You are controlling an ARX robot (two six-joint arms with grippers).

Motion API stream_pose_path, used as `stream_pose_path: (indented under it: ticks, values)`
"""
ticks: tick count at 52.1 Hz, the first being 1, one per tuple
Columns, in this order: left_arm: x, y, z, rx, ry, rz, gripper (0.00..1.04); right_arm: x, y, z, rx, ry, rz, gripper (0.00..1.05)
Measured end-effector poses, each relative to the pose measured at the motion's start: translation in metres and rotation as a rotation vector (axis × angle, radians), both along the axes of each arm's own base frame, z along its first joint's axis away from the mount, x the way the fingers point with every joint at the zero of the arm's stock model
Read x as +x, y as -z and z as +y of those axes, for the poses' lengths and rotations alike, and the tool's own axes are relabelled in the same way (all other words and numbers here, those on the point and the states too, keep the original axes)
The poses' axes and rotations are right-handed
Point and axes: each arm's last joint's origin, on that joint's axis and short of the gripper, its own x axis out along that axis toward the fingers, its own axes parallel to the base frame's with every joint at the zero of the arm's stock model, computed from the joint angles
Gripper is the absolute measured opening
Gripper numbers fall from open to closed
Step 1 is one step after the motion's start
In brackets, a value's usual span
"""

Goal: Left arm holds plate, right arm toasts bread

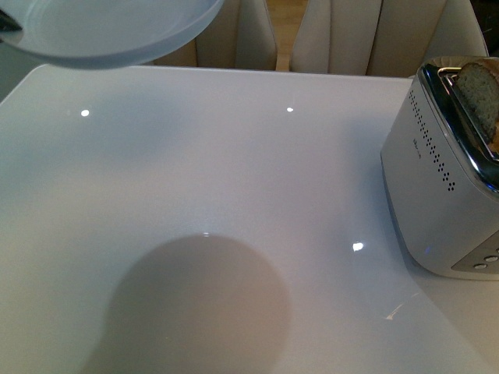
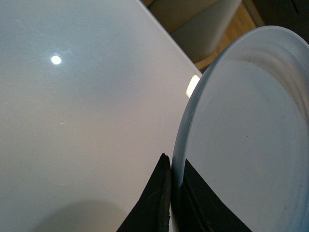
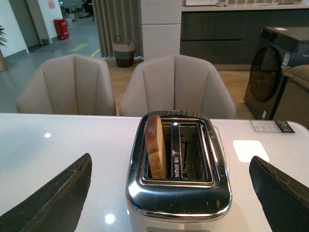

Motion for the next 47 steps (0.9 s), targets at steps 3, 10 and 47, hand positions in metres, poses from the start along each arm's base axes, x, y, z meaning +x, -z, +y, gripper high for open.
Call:
stream_pose_path:
  ticks: [3, 10, 47]
  values:
    - [0.0, 0.01, 0.013, 0.014, -0.009, 0.015, 0.03, 0.0, 0.0, 0.0, 0.0, 0.0, 0.0, 0.96]
    - [-0.002, 0.039, 0.039, 0.04, -0.034, 0.065, 0.03, 0.0, 0.0, 0.0, 0.0, 0.0, 0.0, 0.96]
    - [-0.038, 0.198, 0.065, 0.141, 0.027, 0.208, 0.03, 0.0, 0.0, 0.0, 0.0, 0.0, 0.0, 0.96]
